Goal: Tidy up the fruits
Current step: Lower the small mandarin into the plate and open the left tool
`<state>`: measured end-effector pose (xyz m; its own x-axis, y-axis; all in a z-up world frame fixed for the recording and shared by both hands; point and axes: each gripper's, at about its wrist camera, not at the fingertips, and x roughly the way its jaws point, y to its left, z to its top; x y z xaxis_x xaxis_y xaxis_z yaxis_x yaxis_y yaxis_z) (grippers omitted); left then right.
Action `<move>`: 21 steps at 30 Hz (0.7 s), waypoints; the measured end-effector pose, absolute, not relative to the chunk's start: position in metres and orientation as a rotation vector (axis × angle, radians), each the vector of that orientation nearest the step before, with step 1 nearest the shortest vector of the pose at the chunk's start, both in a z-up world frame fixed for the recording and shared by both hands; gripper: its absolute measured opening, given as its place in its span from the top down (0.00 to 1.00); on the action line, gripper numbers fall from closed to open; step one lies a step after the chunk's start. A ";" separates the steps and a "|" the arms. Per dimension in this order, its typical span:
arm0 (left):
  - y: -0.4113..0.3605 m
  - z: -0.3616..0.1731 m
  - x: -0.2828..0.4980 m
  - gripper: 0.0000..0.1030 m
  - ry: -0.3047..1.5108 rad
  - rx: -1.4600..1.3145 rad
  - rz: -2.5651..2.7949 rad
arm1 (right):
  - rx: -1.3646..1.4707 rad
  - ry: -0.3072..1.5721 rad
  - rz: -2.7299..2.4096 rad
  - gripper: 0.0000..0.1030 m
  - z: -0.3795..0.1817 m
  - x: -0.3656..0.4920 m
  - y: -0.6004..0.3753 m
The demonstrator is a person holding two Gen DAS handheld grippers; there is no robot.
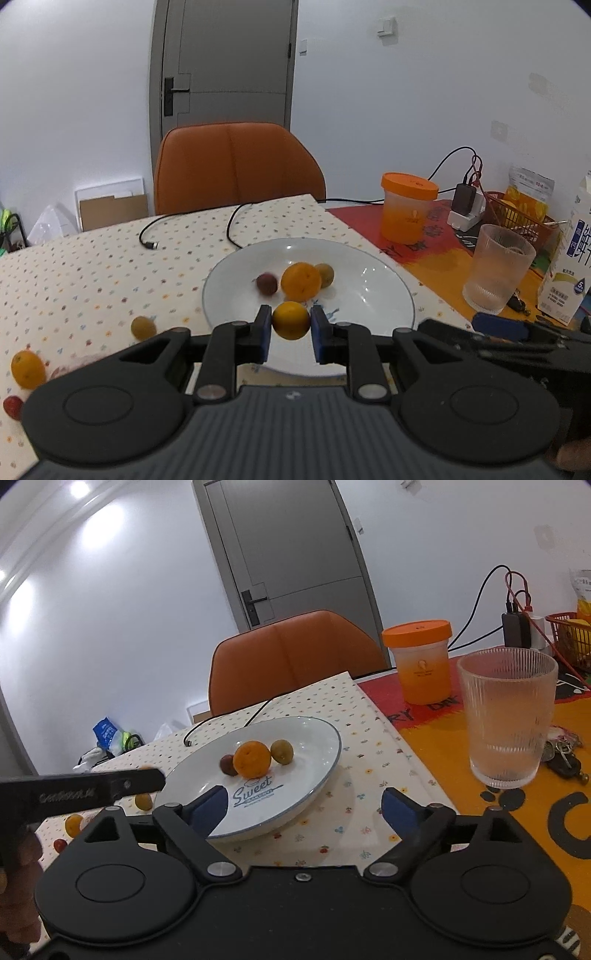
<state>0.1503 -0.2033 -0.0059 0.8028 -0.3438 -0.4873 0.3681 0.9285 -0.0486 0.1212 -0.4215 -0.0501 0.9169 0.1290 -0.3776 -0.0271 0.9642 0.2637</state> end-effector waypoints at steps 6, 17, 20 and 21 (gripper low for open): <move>-0.209 -0.001 0.157 0.79 0.498 0.046 -0.362 | 0.239 0.401 0.068 0.12 -0.048 0.117 -0.423; -0.184 0.001 0.148 0.48 0.502 0.032 -0.275 | 0.226 0.391 0.045 0.03 -0.045 0.117 -0.411; -0.173 0.003 0.145 0.31 0.490 0.017 -0.243 | 0.245 0.382 0.082 0.02 -0.043 0.117 -0.407; -0.170 0.004 0.143 0.24 0.482 0.016 -0.227 | 0.245 0.379 0.093 0.02 -0.042 0.116 -0.404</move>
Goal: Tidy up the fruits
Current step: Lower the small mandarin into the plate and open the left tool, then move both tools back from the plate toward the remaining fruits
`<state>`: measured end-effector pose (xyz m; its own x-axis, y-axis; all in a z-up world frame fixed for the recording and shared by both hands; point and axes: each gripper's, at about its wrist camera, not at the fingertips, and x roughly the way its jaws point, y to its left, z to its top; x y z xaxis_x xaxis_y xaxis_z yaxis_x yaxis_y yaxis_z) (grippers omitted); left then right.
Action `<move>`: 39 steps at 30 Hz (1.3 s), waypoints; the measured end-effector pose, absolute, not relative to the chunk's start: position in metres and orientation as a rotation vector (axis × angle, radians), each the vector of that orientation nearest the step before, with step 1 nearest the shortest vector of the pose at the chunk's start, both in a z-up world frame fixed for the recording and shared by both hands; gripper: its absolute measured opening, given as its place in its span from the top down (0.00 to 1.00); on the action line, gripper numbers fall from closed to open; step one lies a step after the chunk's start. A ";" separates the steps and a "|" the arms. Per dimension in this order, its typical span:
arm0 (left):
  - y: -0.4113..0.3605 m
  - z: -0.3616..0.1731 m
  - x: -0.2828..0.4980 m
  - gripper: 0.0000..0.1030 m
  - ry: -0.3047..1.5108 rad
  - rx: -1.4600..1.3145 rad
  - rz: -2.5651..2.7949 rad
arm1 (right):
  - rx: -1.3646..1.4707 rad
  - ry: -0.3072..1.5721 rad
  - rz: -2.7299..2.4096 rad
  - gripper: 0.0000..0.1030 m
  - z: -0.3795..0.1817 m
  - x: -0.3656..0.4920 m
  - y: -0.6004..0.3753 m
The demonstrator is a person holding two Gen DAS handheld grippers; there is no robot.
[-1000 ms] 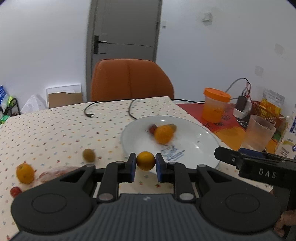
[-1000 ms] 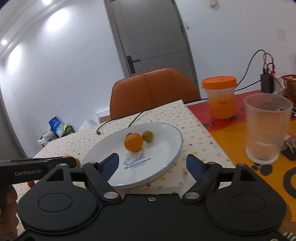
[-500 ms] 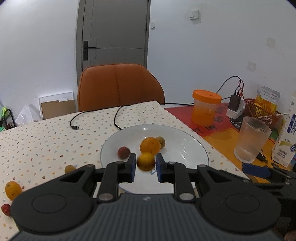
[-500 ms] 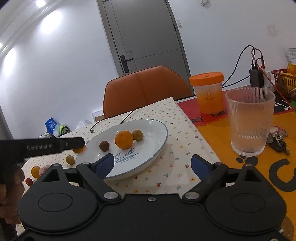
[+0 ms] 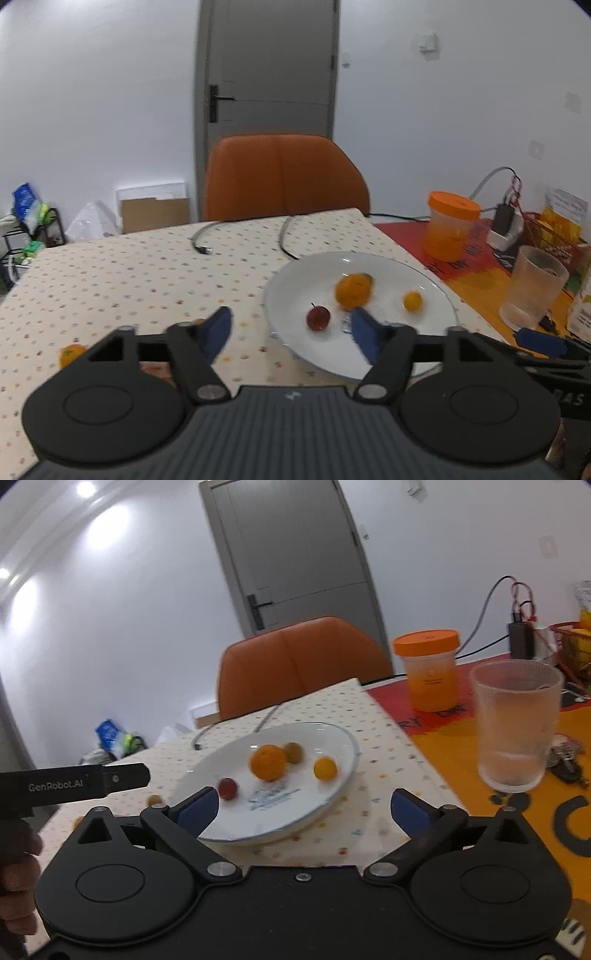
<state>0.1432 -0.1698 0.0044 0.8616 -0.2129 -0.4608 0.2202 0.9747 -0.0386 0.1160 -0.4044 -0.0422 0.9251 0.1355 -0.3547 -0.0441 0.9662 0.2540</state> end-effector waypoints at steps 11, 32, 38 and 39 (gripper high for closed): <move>-0.122 0.002 0.129 0.13 0.491 -0.049 -0.136 | 0.180 0.388 0.078 0.00 -0.040 0.115 -0.374; -0.053 -0.009 0.087 0.11 0.506 -0.101 -0.010 | 0.119 0.407 0.224 0.00 -0.034 0.106 -0.321; -0.042 -0.017 0.081 0.11 0.511 -0.114 0.003 | 0.099 0.408 0.266 0.00 -0.034 0.106 -0.312; -0.041 -0.018 0.080 0.11 0.511 -0.119 0.002 | 0.095 0.413 0.272 0.00 -0.035 0.107 -0.310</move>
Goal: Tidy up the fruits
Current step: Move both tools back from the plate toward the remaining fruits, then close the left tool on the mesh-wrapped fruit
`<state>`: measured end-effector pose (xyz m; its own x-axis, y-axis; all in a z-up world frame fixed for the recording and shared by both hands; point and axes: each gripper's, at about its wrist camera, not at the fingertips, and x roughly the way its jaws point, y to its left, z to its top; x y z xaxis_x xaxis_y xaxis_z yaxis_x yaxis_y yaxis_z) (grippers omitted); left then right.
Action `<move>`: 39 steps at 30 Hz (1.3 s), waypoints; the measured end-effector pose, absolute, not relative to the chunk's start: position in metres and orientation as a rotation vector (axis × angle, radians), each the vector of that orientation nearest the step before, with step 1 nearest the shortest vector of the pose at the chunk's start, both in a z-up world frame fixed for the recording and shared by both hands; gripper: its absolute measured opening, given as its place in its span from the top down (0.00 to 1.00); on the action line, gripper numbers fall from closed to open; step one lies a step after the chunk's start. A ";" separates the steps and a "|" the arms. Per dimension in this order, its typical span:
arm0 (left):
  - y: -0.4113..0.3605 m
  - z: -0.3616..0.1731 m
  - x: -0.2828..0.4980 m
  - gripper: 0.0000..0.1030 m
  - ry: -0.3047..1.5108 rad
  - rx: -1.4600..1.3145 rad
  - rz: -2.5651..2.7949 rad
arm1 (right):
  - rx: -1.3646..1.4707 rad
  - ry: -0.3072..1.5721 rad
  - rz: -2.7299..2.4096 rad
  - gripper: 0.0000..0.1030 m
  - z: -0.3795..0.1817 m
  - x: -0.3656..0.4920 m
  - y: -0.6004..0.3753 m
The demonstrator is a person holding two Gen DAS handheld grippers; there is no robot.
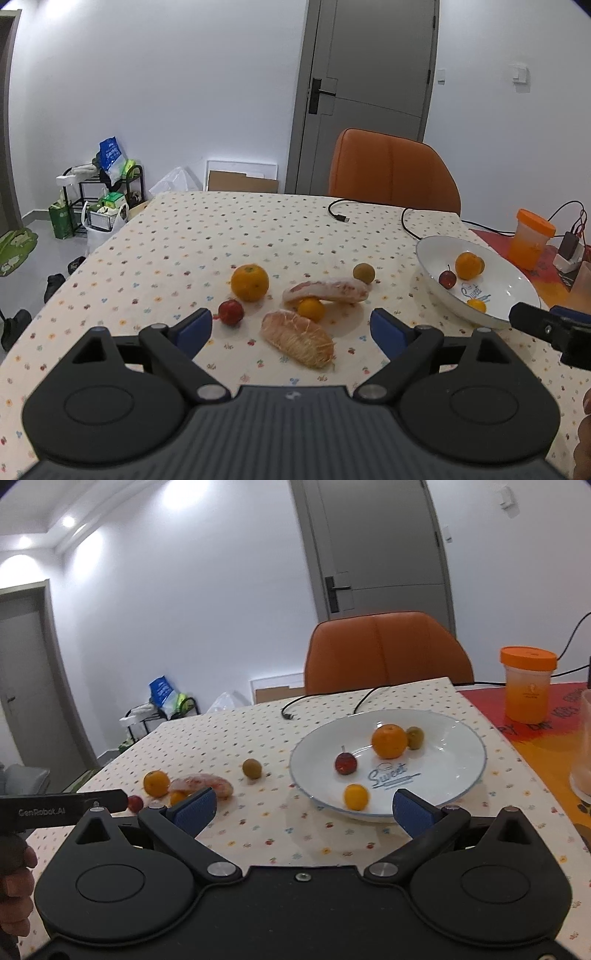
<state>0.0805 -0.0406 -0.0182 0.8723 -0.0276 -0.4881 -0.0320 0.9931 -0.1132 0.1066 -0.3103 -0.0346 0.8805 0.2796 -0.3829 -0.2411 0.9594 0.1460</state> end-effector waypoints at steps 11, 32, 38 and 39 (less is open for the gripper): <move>-0.041 -0.034 0.090 0.11 0.545 -0.138 0.007 | 0.063 0.451 0.308 0.01 -0.044 0.111 -0.297; -0.051 -0.061 0.128 0.12 0.614 -0.138 0.023 | 0.093 0.552 0.371 0.24 -0.063 0.138 -0.288; -0.051 -0.063 0.138 0.12 0.626 -0.140 0.048 | 0.088 0.564 0.376 0.25 -0.063 0.144 -0.285; -0.052 -0.063 0.140 0.12 0.630 -0.136 0.056 | 0.087 0.565 0.377 0.25 -0.063 0.145 -0.284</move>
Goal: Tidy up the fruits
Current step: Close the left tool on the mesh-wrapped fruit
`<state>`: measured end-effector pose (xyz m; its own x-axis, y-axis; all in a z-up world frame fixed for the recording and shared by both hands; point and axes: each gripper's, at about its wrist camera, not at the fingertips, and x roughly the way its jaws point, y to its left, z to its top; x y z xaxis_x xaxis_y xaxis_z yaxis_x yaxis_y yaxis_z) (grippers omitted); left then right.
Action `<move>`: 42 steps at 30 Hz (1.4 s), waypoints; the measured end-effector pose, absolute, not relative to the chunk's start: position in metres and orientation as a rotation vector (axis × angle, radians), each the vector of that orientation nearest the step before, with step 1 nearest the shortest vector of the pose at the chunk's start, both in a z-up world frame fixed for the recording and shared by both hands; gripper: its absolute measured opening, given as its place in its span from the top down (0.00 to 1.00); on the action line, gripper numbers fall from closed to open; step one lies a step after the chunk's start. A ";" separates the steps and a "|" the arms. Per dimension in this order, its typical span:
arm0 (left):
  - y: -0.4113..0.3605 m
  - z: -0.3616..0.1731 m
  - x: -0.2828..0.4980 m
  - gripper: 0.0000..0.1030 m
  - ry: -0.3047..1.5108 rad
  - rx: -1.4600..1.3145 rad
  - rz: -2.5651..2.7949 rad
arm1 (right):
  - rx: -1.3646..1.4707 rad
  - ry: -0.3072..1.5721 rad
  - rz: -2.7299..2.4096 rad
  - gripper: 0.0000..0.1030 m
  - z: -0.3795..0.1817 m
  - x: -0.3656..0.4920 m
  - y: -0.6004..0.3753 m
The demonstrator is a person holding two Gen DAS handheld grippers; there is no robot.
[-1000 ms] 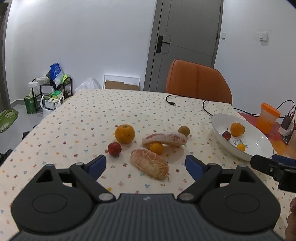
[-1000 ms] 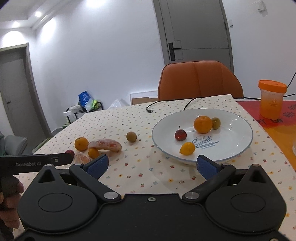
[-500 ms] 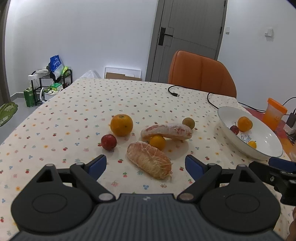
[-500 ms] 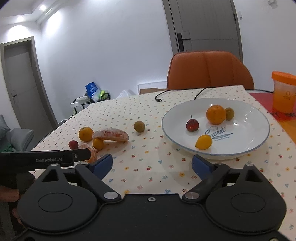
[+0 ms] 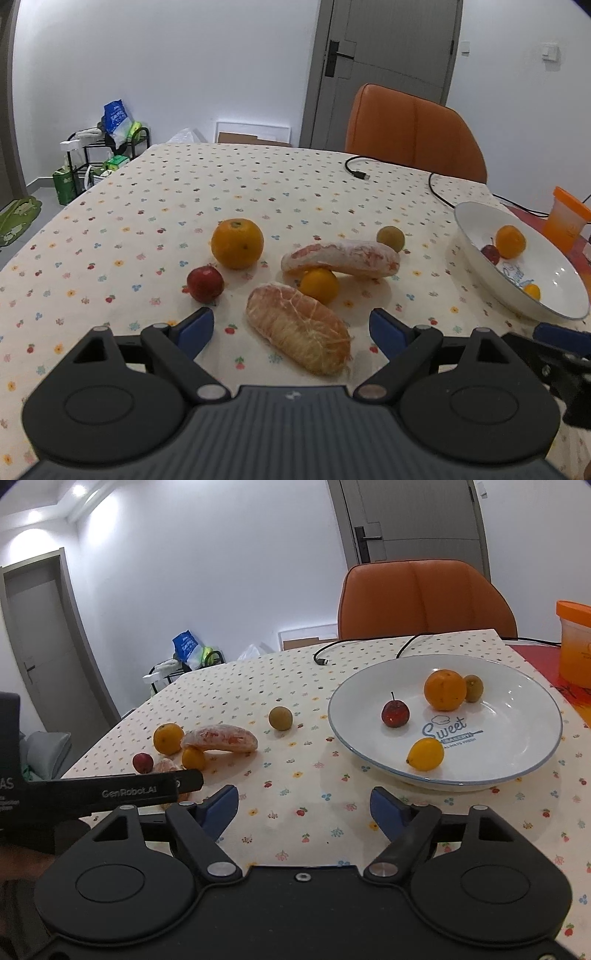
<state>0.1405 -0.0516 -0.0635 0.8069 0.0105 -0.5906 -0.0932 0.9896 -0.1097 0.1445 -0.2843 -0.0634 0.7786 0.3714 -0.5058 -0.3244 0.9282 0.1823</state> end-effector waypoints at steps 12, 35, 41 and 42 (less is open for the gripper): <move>-0.031 -0.063 0.136 0.14 0.645 -0.111 0.133 | 0.061 0.606 0.402 0.25 -0.071 0.159 -0.263; -0.017 -0.060 0.130 0.66 0.625 -0.101 0.124 | 0.050 0.614 0.456 0.25 -0.071 0.167 -0.234; 0.001 -0.058 0.121 0.69 0.608 -0.188 0.127 | 0.036 0.631 0.491 0.28 -0.066 0.177 -0.222; 0.004 -0.058 0.119 0.69 0.604 -0.200 0.134 | 0.027 0.633 0.499 0.29 -0.066 0.179 -0.219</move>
<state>0.1188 0.0041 -0.0578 0.8154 0.0662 -0.5752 -0.1827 0.9721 -0.1471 0.1789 -0.2191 -0.0658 0.6927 0.4543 -0.5602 -0.4382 0.8820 0.1735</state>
